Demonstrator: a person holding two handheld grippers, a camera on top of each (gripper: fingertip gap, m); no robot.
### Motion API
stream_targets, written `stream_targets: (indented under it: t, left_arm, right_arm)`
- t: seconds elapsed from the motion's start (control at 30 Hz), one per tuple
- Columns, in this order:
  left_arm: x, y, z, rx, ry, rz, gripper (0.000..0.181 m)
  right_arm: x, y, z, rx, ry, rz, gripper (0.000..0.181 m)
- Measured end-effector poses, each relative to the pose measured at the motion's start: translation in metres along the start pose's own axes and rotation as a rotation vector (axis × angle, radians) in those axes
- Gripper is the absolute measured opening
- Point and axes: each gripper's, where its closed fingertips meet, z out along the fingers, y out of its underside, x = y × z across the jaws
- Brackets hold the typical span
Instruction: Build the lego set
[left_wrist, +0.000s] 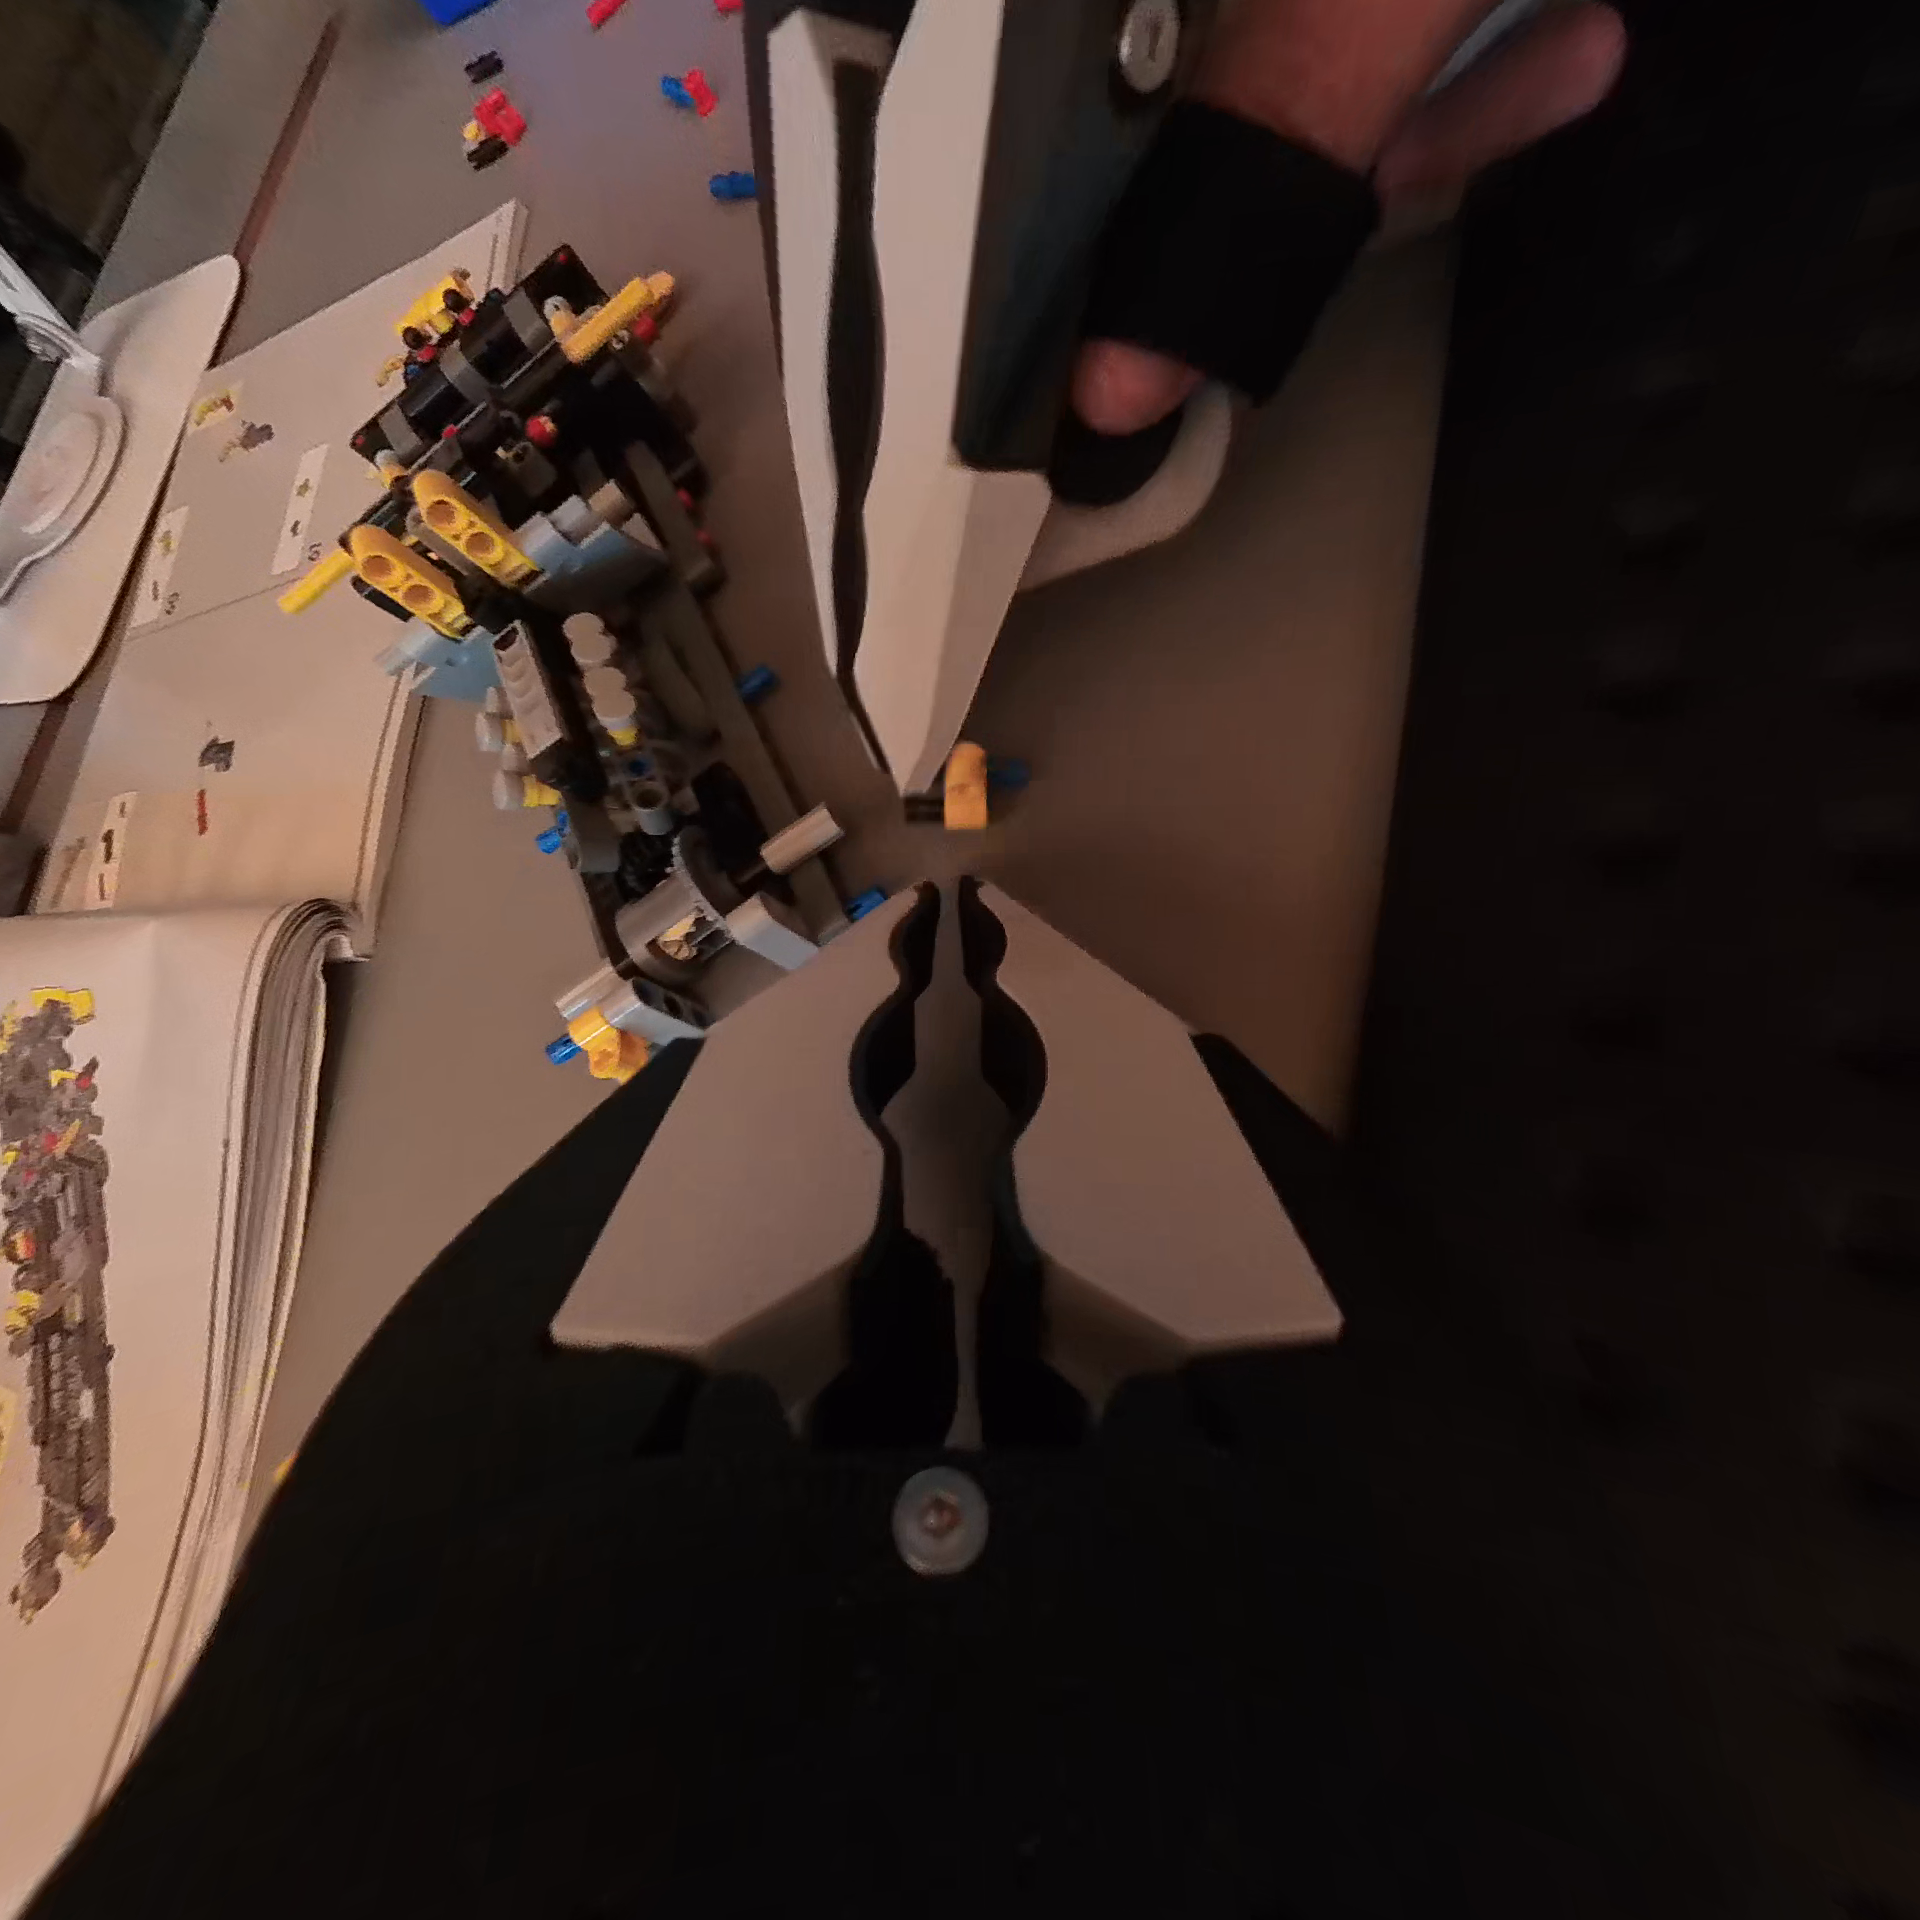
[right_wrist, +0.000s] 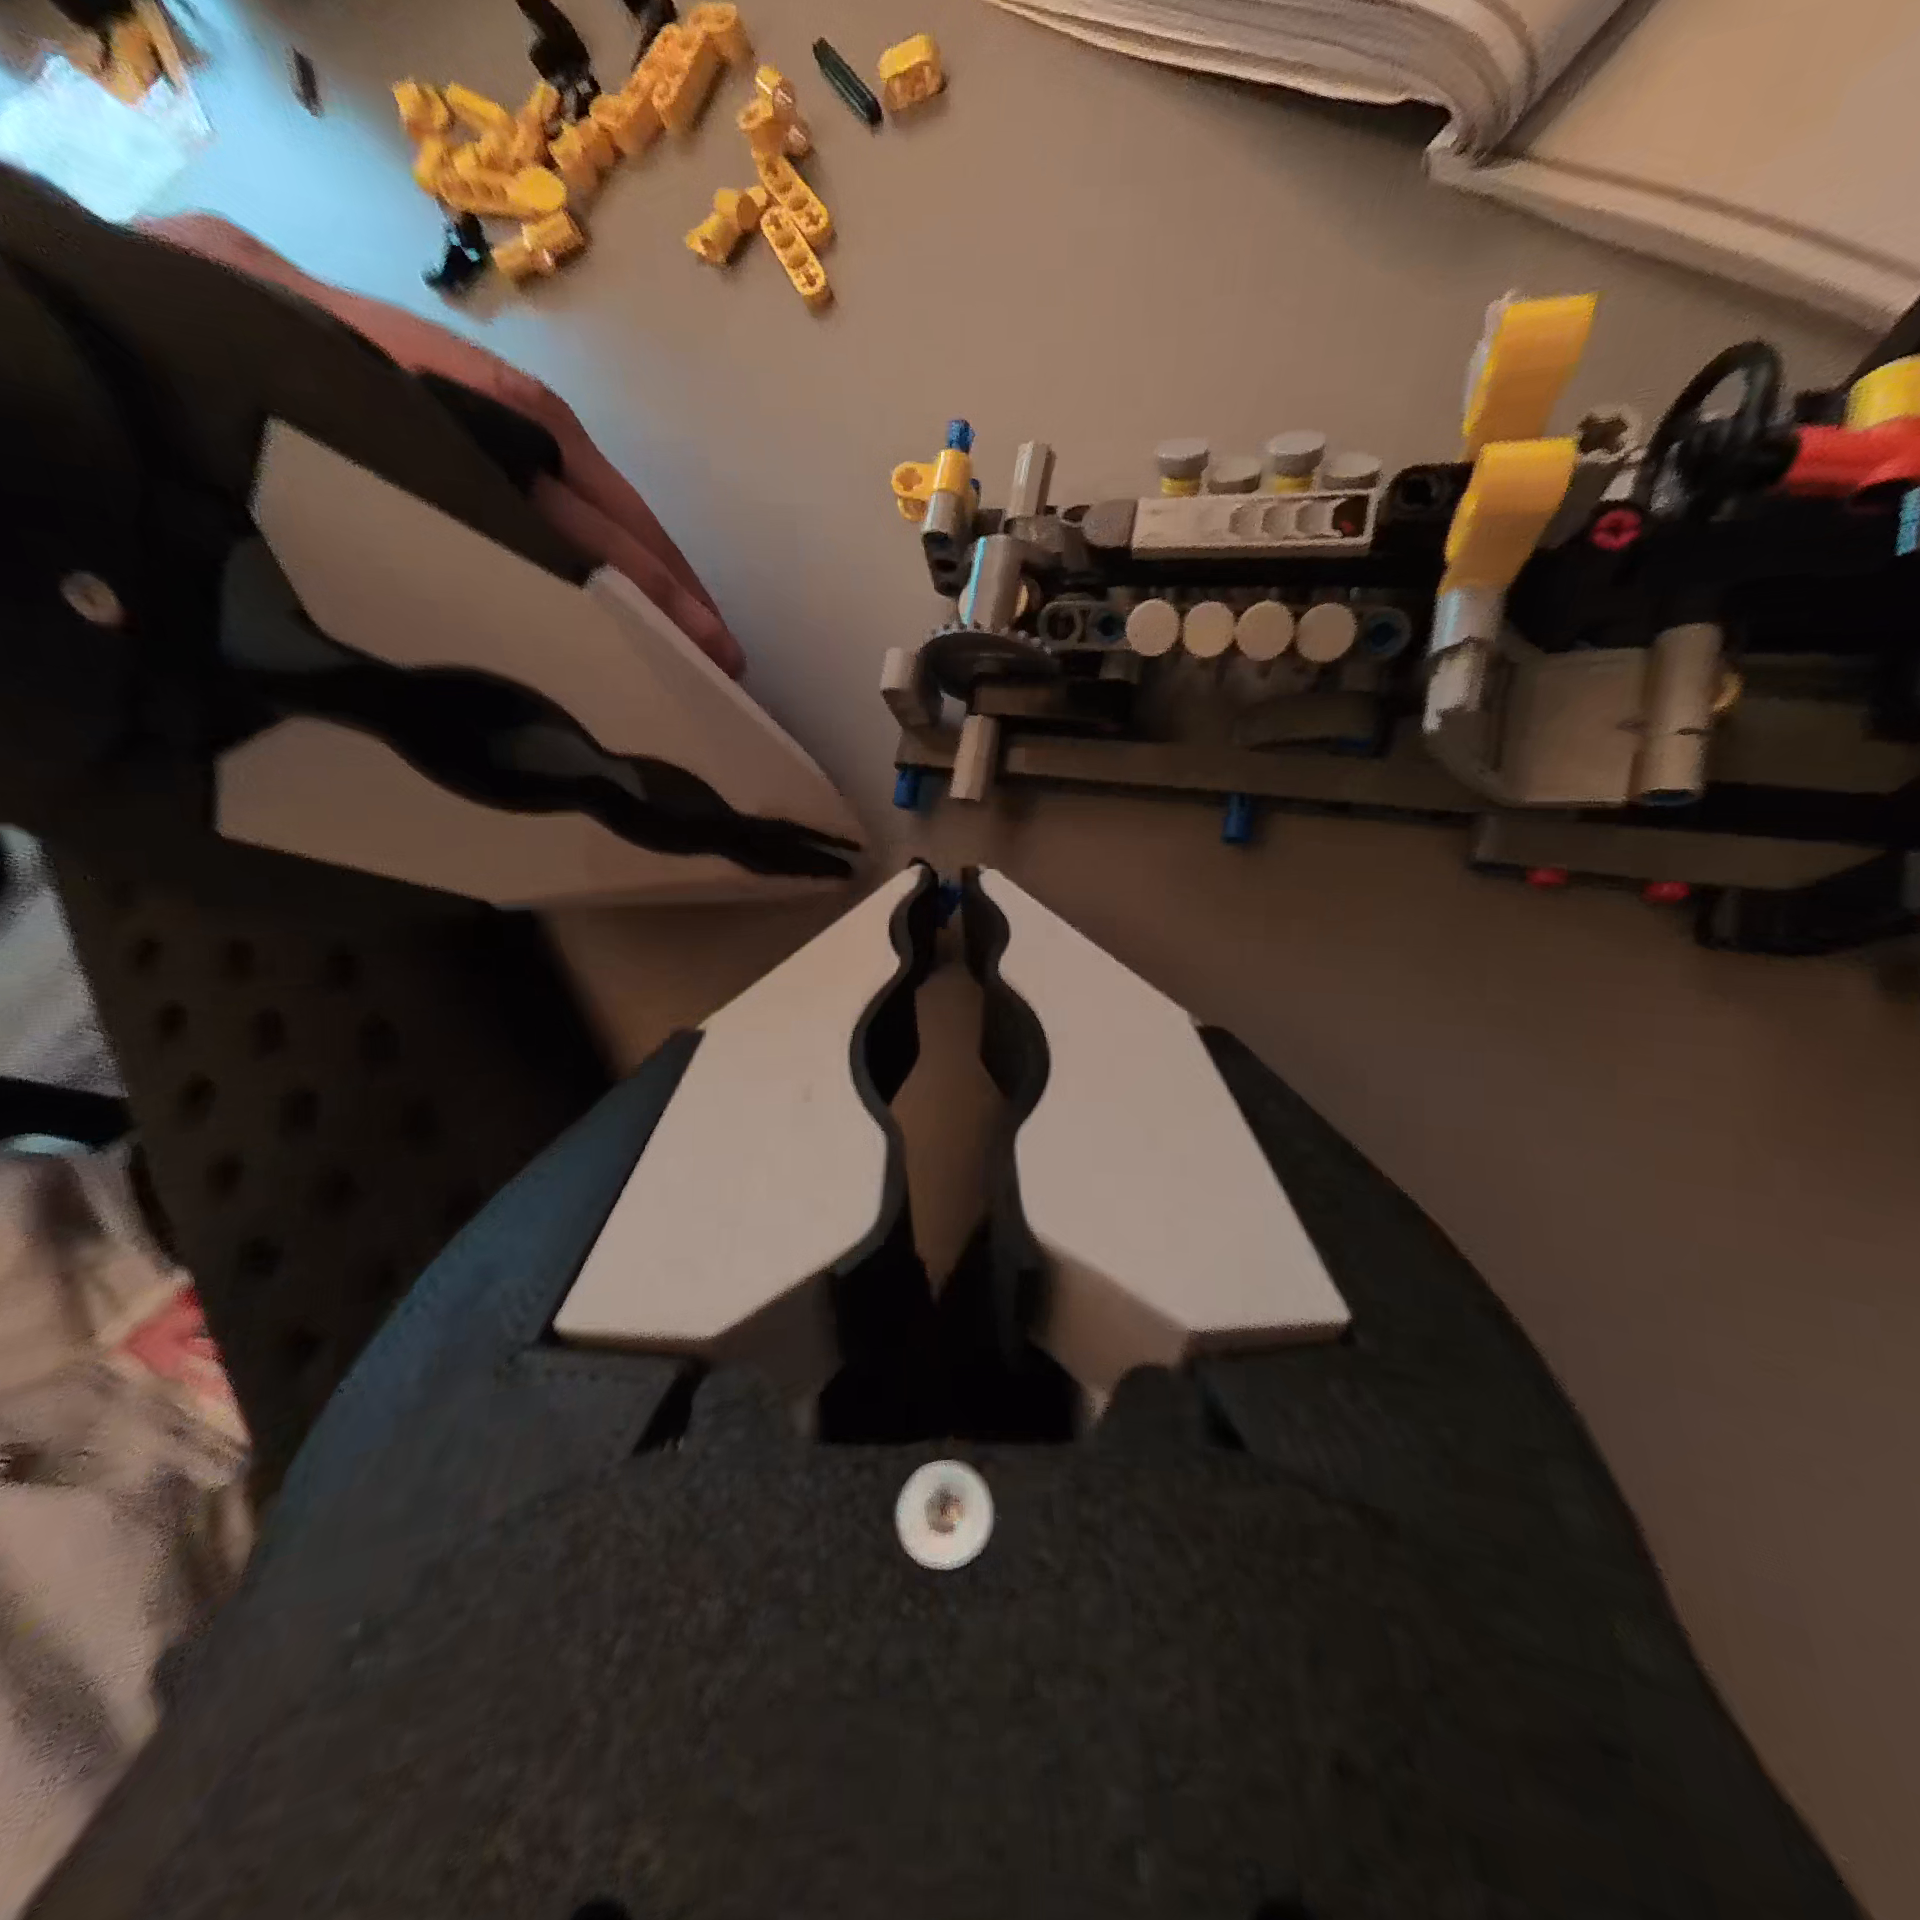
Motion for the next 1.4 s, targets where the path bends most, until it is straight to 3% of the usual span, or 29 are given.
stream_targets:
  t: [0.03, 0.17, 0.3, 0.43, 0.77, 0.9, 1.0, 1.13, 1.27, 1.4]
  left_arm:
    - [0.0, 0.0, -0.001, -0.002, 0.004, 0.003, 0.006]
    - [0.004, -0.002, -0.003, -0.007, 0.056, -0.036, 0.013]
    - [0.015, -0.021, -0.001, 0.036, 0.131, -0.101, 0.021]
    - [0.014, -0.023, 0.006, 0.01, 0.159, -0.191, 0.022]
    - [0.02, -0.054, -0.019, 0.264, 0.455, -0.432, 0.016]
    - [0.018, -0.059, -0.024, 0.307, 0.493, -0.456, 0.009]
    - [0.015, -0.062, -0.026, 0.342, 0.449, -0.41, 0.008]
    - [-0.006, -0.09, -0.052, 0.564, 0.403, -0.456, 0.008]
    - [-0.027, -0.11, -0.083, 0.782, 0.381, -0.522, 0.008]
    - [-0.031, -0.113, -0.088, 0.819, 0.378, -0.533, 0.008]
  right_arm:
    - [0.002, 0.001, -0.002, -0.001, 0.014, -0.03, 0.004]
    - [-0.003, 0.005, -0.014, -0.003, -0.032, -0.057, 0.004]
    - [-0.003, 0.014, -0.017, -0.024, -0.057, -0.086, 0.004]
    - [-0.01, 0.008, -0.022, 0.039, -0.104, -0.097, 0.004]
    - [-0.031, -0.01, -0.047, 0.253, -0.094, -0.444, 0.003]
    - [-0.037, -0.013, -0.053, 0.298, -0.126, -0.449, 0.003]
    - [-0.039, -0.017, -0.057, 0.335, -0.196, -0.373, 0.005]
    - [-0.047, -0.044, -0.086, 0.569, -0.404, -0.186, 0.033]
    - [-0.051, -0.066, -0.107, 0.733, -0.652, 0.157, 0.031]
    - [-0.066, -0.078, -0.11, 0.812, -0.837, 0.314, 0.026]
